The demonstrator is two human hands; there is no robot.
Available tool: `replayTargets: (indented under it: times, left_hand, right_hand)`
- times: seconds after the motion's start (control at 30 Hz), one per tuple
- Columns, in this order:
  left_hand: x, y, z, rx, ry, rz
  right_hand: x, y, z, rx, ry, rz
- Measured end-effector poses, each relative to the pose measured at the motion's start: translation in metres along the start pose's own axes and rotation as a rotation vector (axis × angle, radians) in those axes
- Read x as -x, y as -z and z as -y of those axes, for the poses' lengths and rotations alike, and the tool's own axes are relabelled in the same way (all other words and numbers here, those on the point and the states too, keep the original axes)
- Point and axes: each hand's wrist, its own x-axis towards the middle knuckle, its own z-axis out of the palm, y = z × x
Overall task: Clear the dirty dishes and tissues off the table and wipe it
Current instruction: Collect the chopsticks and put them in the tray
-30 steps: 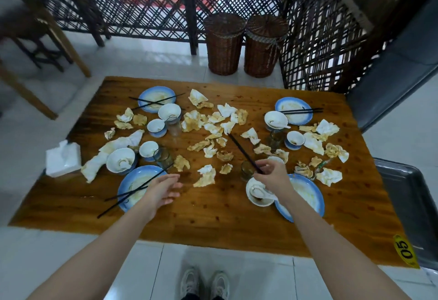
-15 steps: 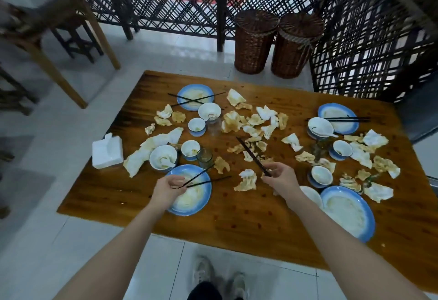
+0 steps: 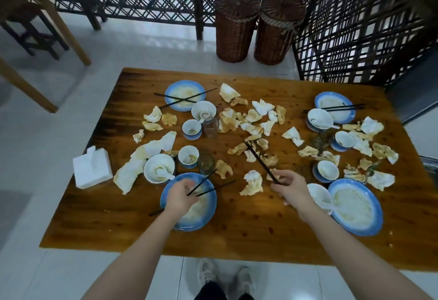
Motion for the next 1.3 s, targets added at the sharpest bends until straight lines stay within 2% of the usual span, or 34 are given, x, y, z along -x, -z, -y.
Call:
replayTargets:
  times: [0.37, 0.77, 1.03, 1.3]
  left_hand:
    - [-0.008, -0.011, 0.012, -0.026, -0.022, 0.005]
    - [0.015, -0.005, 0.008, 0.196, 0.028, 0.038]
    - [0.042, 0.01, -0.023, 0.277, -0.027, 0.005]
    - [0.062, 0.02, -0.059, 0.331, -0.015, -0.072]
  right_hand:
    - [0.004, -0.004, -0.006, -0.039, -0.02, 0.004]
    - [0.011, 0.005, -0.006, 0.026, 0.026, 0.044]
    - [0.021, 0.021, -0.002, 0.012, 0.112, 0.079]
    - [0.019, 0.047, 0.001, 0.011, 0.097, 0.121]
